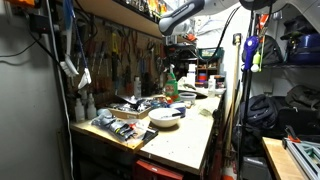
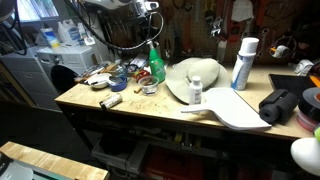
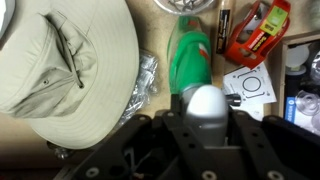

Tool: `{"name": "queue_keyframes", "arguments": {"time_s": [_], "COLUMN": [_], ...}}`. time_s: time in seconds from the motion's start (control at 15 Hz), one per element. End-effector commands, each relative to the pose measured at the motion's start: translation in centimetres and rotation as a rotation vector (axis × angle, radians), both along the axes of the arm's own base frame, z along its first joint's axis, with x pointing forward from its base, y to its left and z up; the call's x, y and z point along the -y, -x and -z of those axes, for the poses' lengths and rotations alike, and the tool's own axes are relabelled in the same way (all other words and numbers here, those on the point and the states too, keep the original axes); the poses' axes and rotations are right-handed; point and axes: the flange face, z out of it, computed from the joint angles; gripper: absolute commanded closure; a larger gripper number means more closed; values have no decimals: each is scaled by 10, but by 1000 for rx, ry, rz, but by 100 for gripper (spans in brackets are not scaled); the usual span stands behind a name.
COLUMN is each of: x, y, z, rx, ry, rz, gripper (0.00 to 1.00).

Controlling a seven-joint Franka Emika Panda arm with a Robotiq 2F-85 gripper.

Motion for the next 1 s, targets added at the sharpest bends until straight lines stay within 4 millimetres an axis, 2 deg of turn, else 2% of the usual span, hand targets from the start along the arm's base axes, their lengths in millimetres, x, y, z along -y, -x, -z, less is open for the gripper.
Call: {"name": "queue_keyframes", "arguments": {"time_s": [0.0, 0.13, 0.2, 0.33, 0.6, 0.93], "x": [-2, -3, -3, -2, 2, -2], "y": [8, 13, 16, 19, 34, 75], "z": [-10, -11, -10, -15, -41, -58], "rx": [5, 4, -4, 3, 57, 58], "ry": [-21, -26, -30, -34, -27, -28], "rz": [-31, -39, -35, -31, -26, -123], "gripper": [88, 88, 38, 31, 0, 0]}}
